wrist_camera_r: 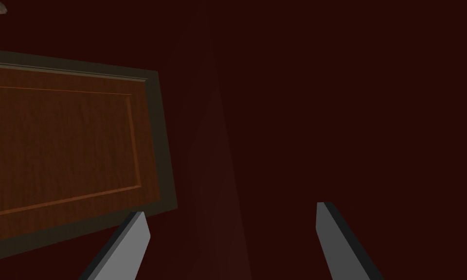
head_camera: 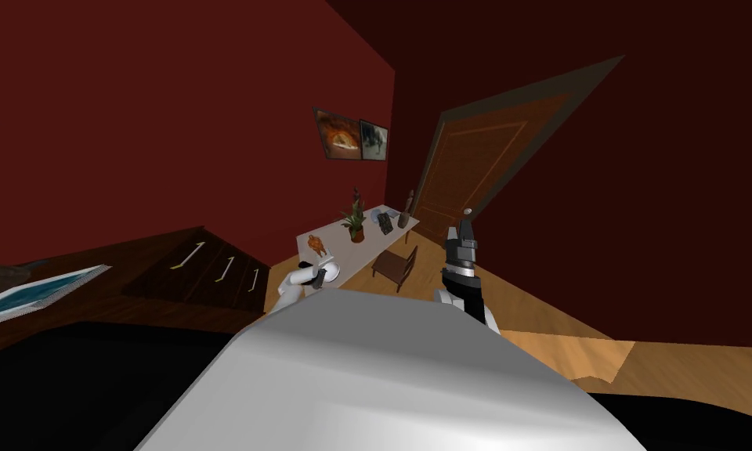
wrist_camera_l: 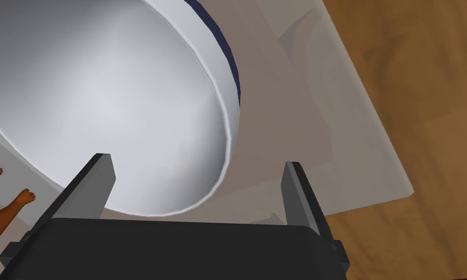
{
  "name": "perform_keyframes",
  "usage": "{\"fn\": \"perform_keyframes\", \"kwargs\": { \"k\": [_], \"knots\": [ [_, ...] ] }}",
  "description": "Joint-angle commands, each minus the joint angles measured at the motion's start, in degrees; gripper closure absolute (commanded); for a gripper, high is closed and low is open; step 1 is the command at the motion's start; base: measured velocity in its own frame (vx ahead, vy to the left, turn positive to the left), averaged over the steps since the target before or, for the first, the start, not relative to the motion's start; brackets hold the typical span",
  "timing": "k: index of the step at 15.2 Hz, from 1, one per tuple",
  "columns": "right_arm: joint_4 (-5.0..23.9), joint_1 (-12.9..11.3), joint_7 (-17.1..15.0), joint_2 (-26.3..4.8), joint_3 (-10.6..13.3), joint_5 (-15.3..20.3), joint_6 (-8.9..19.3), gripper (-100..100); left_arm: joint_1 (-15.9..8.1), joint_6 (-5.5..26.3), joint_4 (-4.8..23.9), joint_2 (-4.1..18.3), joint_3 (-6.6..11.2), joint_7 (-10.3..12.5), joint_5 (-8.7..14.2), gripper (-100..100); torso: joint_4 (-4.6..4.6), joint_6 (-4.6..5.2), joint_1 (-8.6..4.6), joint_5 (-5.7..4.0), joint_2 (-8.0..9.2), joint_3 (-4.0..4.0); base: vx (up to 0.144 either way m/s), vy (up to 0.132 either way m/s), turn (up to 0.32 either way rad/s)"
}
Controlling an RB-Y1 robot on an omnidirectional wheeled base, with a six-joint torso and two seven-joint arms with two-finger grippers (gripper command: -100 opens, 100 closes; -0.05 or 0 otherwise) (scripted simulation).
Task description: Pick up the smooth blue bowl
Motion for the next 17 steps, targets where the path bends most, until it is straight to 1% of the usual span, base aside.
{"fn": "perform_keyframes", "kwargs": {
  "k": [1,3,5,6,7,9,12,13,14,17],
  "knots": [
    [0.0,0.0,0.0,0.0,0.0,0.0,0.0,0,0.0,2.0,0.5,0.0,0.23,-0.2,0.4,-100,0.00,0.00,0.00,0.00,0.00,0.00,0.018,0.013,-0.081],
    [0.0,0.0,0.0,0.0,0.0,0.0,0.0,0,-0.6,4.2,2.1,0.1,0.56,-0.5,1.0,-100,0.00,-0.02,-0.01,0.00,0.02,0.01,0.016,0.008,-0.067],
    [0.0,0.0,0.0,0.0,0.0,0.0,0.0,0,-1.0,5.4,3.0,0.2,0.75,-0.7,1.3,-100,0.00,-0.02,-0.02,0.00,0.02,0.01,0.018,0.008,-0.077],
    [0.0,0.0,0.0,0.0,0.0,0.0,0.0,0,-0.7,4.4,2.4,0.1,0.62,-0.6,1.1,-100,0.00,-0.02,-0.02,-0.01,0.02,0.01,0.010,0.007,-0.027],
    [0.0,0.0,0.0,0.0,0.0,0.0,0.0,0,-1.0,3.1,4.0,-0.5,0.14,-0.3,0.7,-100,0.00,-0.03,-0.02,-0.01,0.03,0.02,0.005,0.021,-0.012],
    [0.0,0.0,0.0,0.0,0.0,0.0,0.0,0,-1.1,2.0,5.0,-0.8,-0.19,-0.1,0.5,-100,0.01,-0.03,0.06,0.01,0.05,0.03,0.008,0.040,-0.019],
    [0.0,0.0,0.0,0.0,0.0,0.0,0.0,0,-1.5,-0.7,7.5,-1.7,-1.03,0.3,-0.2,-100,0.01,-0.03,0.13,0.03,0.05,0.03,0.010,0.046,-0.016],
    [0.0,0.0,0.0,0.0,0.0,0.0,0.0,0,-1.4,0.6,6.5,-1.2,-0.63,0.0,0.2,-100,0.01,-0.03,0.14,0.03,0.05,0.03,0.007,0.029,-0.010],
    [0.0,0.0,0.0,0.0,0.0,0.0,0.0,0,-1.5,0.3,6.7,-1.3,-0.68,0.1,0.2,100,0.01,-0.03,0.10,0.02,0.06,0.03,0.002,0.011,-0.002],
    [0.0,0.0,0.0,0.0,0.0,0.0,0.0,0,-1.4,0.4,6.7,-1.3,-0.70,0.0,0.2,100,0.04,-0.01,0.00,0.00,0.06,0.05,0.000,0.002,0.000]
  ]
}}
